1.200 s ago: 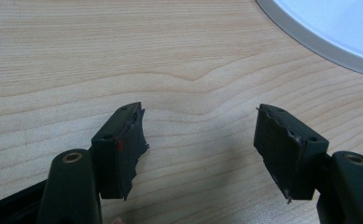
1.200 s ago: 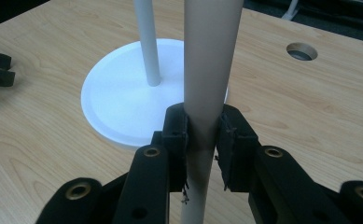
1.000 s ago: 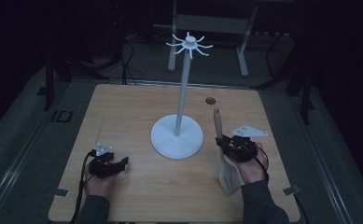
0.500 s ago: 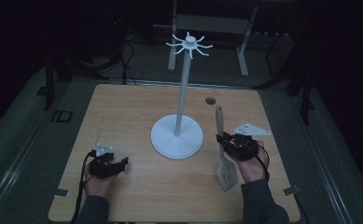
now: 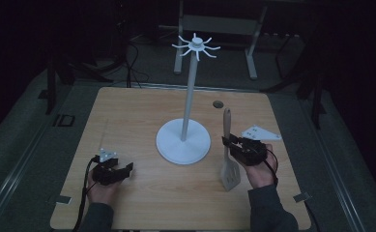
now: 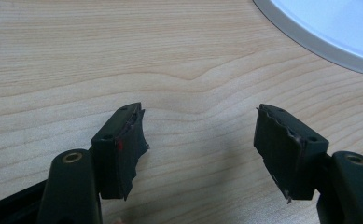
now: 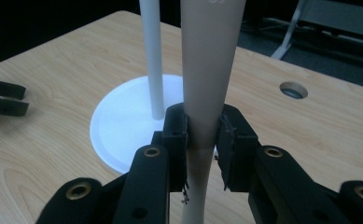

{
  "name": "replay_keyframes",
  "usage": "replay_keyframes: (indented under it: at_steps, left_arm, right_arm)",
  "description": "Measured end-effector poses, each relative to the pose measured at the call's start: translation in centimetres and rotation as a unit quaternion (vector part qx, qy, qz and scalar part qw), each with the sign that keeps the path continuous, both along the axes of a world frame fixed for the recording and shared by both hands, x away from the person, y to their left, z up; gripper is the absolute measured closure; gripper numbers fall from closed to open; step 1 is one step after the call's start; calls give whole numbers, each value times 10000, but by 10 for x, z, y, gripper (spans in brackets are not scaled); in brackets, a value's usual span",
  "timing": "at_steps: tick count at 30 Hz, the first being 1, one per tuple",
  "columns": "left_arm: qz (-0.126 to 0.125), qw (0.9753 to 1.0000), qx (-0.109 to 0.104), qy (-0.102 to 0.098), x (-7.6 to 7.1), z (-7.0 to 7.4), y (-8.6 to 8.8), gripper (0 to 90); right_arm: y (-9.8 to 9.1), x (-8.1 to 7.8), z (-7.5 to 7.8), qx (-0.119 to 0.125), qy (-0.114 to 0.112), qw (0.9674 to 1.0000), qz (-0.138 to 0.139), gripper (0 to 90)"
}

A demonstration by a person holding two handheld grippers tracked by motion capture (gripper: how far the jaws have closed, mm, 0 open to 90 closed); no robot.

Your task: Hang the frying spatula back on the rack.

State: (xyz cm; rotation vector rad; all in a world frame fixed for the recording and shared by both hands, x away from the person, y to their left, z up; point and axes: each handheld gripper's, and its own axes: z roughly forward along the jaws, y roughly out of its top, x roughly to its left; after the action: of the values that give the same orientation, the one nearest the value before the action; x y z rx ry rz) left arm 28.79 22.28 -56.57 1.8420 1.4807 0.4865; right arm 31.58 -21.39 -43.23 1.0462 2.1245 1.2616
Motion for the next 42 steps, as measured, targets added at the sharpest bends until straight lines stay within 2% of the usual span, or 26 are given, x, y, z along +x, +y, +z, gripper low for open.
replay_keyframes:
  at_steps: [15, 30, 42]
  left_arm:
    - [13, 10000, 7, -38, 0, 1, 0, 334]
    - [42, 10000, -13, -51, -1, 2, 1, 334]
    - [55, 10000, -26, -62, -1, 2, 1, 334]
  right_arm:
    - [2, -1, 10, 277, -251, 9993, 44, 745]
    - [6, 5, 13, 600, -337, 9976, 75, 745]
    - [12, 8, 19, 606, -446, 9971, 127, 745]
